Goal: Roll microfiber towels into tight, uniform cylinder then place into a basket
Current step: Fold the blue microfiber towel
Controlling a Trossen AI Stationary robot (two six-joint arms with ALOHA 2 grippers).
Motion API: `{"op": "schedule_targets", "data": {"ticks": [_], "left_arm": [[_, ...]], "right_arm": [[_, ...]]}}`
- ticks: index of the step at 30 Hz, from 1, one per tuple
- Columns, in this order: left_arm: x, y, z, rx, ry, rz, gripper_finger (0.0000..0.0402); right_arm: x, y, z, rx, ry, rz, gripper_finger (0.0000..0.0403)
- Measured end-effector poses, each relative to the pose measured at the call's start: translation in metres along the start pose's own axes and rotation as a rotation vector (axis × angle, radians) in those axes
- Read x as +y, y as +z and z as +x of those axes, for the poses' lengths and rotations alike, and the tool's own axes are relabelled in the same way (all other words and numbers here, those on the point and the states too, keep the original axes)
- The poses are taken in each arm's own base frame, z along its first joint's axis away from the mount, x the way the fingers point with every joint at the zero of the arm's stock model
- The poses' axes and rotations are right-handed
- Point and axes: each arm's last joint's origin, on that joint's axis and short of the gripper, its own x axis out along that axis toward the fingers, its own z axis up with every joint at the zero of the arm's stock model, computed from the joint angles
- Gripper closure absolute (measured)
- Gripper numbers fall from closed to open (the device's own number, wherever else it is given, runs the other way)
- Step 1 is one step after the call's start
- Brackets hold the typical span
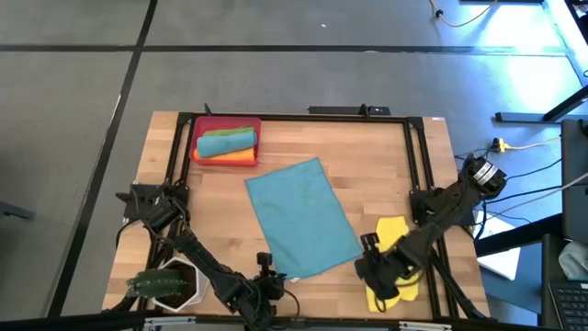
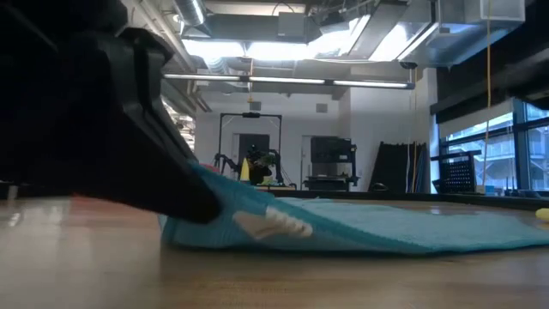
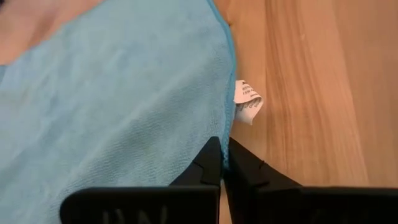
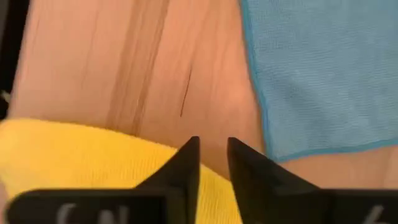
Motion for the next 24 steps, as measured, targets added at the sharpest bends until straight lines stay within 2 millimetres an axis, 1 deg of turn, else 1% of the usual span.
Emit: {"op": "schedule_targets", "data": {"ticks": [3, 7, 11, 13, 16, 24], "left_arm": [[0.0, 0.0, -0.001, -0.015, 0.015, -0.002, 0.0401], [0.0, 0.0, -0.001, -0.016, 0.016, -0.009, 0.0401], [0.0, 0.0, -0.001, -0.018, 0.019, -0.009, 0.0401], [0.0, 0.0, -0.001, -0.019, 0.02, -0.009, 0.0401], [0.0, 0.0, -0.001, -0.02, 0.02, -0.009, 0.0401], [0.0, 0.0, -0.001, -0.019, 0.02, -0.009, 0.0401]], "right_arm": [[0.008, -0.005, 0.001, -0.046, -0.08, -0.033, 0.0283], [0.013, -0.009, 0.011, -0.066, -0.183, -0.086, 0.0233], [0.014, -0.012, 0.028, -0.034, -0.242, -0.108, 0.0208], [0.014, -0.015, 0.037, -0.001, -0.269, -0.119, 0.0207], [0.013, -0.017, 0.043, 0.008, -0.331, -0.114, 0.0211], [0.01, -0.021, 0.045, 0.023, -0.389, -0.076, 0.0252]]}}
